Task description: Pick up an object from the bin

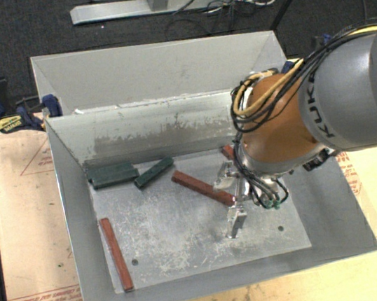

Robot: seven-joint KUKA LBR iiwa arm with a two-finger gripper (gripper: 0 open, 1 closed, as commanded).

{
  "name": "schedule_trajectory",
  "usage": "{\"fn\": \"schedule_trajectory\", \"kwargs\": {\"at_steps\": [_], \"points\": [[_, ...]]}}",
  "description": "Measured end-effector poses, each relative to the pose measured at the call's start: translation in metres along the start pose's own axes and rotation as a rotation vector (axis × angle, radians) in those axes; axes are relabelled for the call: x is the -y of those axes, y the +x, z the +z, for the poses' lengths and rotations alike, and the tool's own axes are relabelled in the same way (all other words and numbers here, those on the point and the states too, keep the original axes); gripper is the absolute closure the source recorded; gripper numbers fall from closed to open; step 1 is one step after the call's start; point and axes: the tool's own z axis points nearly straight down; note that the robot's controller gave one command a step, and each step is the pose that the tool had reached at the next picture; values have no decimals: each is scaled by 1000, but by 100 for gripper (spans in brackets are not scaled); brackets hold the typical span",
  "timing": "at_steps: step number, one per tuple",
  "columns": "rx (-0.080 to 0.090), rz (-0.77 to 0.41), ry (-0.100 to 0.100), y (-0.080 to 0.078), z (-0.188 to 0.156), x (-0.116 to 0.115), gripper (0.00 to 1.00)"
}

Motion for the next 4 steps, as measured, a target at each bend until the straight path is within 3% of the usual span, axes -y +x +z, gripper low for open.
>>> {"fn": "schedule_trajectory", "kwargs": {"at_steps": [1,2,3,4], "points": [[13,-151,-2,-101,25,6,100],[13,-151,-2,-101,25,6,100],[0,-155,1,-96,-112,3,100],[-1,-154,1,-95,-111,4,0]]}}
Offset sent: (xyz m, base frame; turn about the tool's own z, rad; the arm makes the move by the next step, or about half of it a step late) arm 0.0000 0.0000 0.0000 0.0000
